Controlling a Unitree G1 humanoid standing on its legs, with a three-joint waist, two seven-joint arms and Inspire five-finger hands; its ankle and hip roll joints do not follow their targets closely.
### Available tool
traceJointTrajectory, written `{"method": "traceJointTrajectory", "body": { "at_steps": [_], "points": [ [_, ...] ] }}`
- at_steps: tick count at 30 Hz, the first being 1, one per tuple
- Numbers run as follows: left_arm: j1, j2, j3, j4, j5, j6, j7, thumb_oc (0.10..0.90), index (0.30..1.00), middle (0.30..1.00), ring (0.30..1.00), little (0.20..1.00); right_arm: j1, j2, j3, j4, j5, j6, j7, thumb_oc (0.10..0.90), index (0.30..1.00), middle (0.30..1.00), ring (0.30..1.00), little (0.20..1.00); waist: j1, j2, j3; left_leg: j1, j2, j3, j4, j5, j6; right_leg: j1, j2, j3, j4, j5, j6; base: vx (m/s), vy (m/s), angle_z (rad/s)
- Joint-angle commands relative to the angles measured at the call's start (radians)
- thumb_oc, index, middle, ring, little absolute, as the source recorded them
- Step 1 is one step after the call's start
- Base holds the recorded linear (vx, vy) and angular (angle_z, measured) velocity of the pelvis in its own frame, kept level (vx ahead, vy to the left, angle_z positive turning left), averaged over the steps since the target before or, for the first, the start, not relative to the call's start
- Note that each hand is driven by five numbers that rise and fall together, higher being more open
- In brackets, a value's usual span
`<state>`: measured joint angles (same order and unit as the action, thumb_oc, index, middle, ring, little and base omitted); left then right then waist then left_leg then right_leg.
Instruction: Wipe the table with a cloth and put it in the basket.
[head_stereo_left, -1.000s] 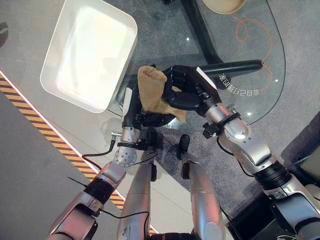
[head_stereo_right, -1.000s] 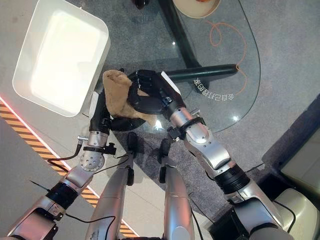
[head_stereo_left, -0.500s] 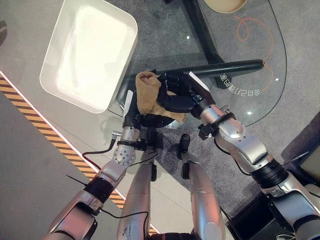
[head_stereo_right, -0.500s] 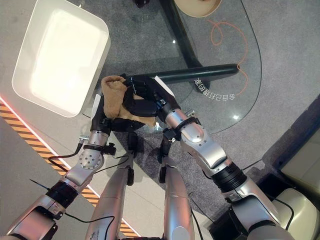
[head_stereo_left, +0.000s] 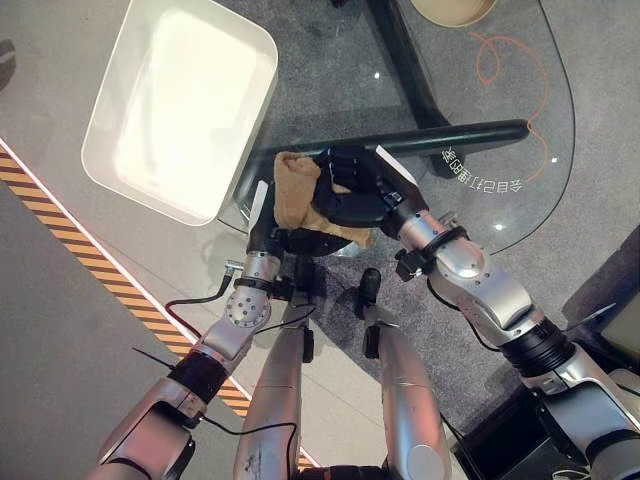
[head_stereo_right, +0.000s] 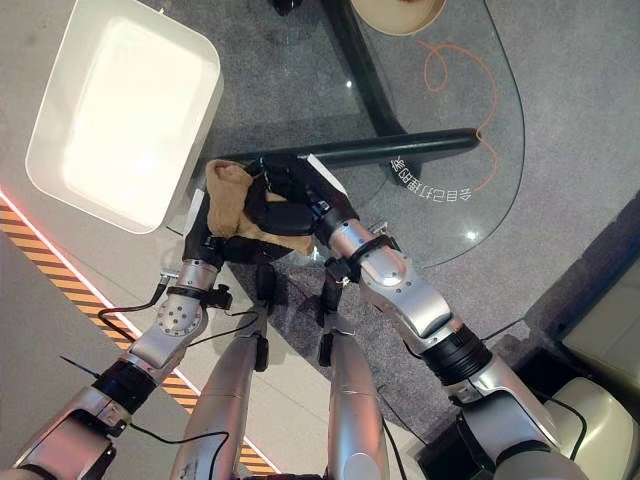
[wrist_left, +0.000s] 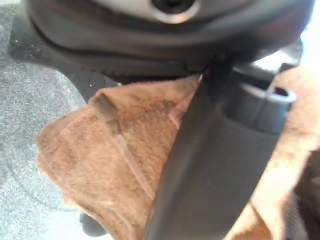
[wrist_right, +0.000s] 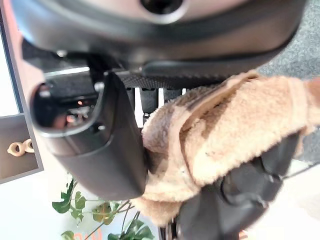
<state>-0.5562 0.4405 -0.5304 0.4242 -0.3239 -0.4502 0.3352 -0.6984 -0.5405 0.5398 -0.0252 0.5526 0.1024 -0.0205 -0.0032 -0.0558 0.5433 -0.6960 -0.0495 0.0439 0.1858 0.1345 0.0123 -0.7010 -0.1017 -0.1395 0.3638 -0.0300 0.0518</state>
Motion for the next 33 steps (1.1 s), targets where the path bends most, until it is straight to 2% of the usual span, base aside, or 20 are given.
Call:
{"method": "traceJointTrajectory", "body": {
  "at_steps": [1,11,12,13,14,27,29,31,32,33],
  "points": [
    [-0.088,-0.093,-0.099,-0.150,0.042,-0.106,-0.092,0.100,0.300,0.300,0.300,0.200,-0.087,0.084,0.037,-0.135,0.030,-0.072,0.077,0.100,0.300,0.300,0.300,0.200,0.012,0.014,-0.023,0.029,-0.030,0.010,0.081,-0.139,0.021,0.005,0.009,0.032,-0.105,0.116,0.060,0.00,0.000,0.00],
    [-0.082,-0.098,-0.096,-0.131,0.051,-0.110,-0.079,0.100,0.300,0.300,0.300,0.200,-0.063,0.065,0.030,-0.111,-0.024,-0.090,0.070,0.100,0.300,0.300,0.300,0.200,0.009,0.008,-0.023,0.028,-0.026,0.016,0.080,-0.138,0.021,0.003,0.011,0.026,-0.100,0.114,0.059,0.00,0.000,0.00],
    [-0.080,-0.100,-0.096,-0.129,0.053,-0.111,-0.078,0.100,0.300,0.300,0.300,0.200,-0.063,0.063,0.028,-0.111,-0.033,-0.097,0.064,0.424,0.578,0.578,0.578,0.524,0.009,0.007,-0.023,0.028,-0.025,0.015,0.082,-0.139,0.021,0.003,0.011,0.025,-0.099,0.114,0.059,0.00,0.000,0.00],
    [-0.078,-0.102,-0.096,-0.129,0.056,-0.111,-0.077,0.100,0.300,0.300,0.300,0.200,-0.061,0.062,0.026,-0.112,-0.044,-0.101,0.058,0.674,0.792,0.792,0.792,0.774,0.009,0.007,-0.023,0.028,-0.025,0.014,0.082,-0.139,0.021,0.002,0.012,0.026,-0.098,0.114,0.059,0.00,0.000,0.00],
    [-0.078,-0.103,-0.097,-0.128,0.056,-0.110,-0.074,0.100,0.300,0.300,0.300,0.200,-0.061,0.062,0.023,-0.112,-0.056,-0.103,0.050,0.800,0.900,0.900,0.900,0.900,0.008,0.006,-0.023,0.030,-0.025,0.014,0.082,-0.139,0.022,0.003,0.013,0.027,-0.097,0.114,0.059,0.00,0.000,0.00],
    [-0.104,-0.145,-0.103,-0.089,0.101,-0.077,-0.016,0.100,0.300,0.300,0.300,0.200,-0.087,0.041,-0.032,-0.130,-0.190,-0.135,-0.028,0.800,0.900,0.900,0.900,0.900,-0.008,-0.016,-0.023,0.043,-0.017,0.014,0.086,-0.152,0.024,0.012,0.025,0.041,-0.090,0.111,0.063,0.00,0.000,0.00],
    [-0.124,-0.137,-0.073,-0.170,0.081,0.018,-0.027,0.100,0.300,0.300,0.300,0.200,-0.092,0.031,-0.044,-0.160,-0.229,-0.106,-0.055,0.800,0.900,0.900,0.900,0.900,-0.011,-0.011,-0.023,0.047,-0.018,0.012,0.079,-0.153,0.024,0.010,0.022,0.044,-0.092,0.110,0.067,0.00,0.000,0.00],
    [-0.127,-0.124,-0.067,-0.188,0.063,0.051,-0.022,0.100,0.300,0.300,0.300,0.200,-0.086,0.025,-0.074,-0.161,-0.278,-0.106,-0.047,0.800,0.900,0.900,0.900,0.900,-0.014,-0.008,-0.023,0.050,-0.017,0.015,0.075,-0.153,0.023,0.012,0.028,0.046,-0.092,0.106,0.062,0.00,0.000,0.00],
    [-0.127,-0.124,-0.067,-0.188,0.063,0.051,-0.022,0.100,0.300,0.300,0.300,0.200,-0.086,0.025,-0.074,-0.161,-0.278,-0.106,-0.047,0.800,0.900,0.900,0.900,0.900,-0.014,-0.008,-0.023,0.050,-0.017,0.016,0.075,-0.153,0.023,0.012,0.028,0.047,-0.092,0.106,0.062,0.00,0.000,0.00],
    [-0.100,-0.109,-0.056,-0.170,0.060,0.006,-0.040,0.100,0.300,0.300,0.300,0.200,-0.074,0.001,-0.093,-0.174,-0.302,-0.111,-0.047,0.800,0.900,0.900,0.900,0.900,-0.013,-0.006,-0.023,0.051,-0.016,0.016,0.074,-0.152,0.021,0.015,0.027,0.045,-0.093,0.105,0.063,0.00,0.000,0.00]
  ]
}}
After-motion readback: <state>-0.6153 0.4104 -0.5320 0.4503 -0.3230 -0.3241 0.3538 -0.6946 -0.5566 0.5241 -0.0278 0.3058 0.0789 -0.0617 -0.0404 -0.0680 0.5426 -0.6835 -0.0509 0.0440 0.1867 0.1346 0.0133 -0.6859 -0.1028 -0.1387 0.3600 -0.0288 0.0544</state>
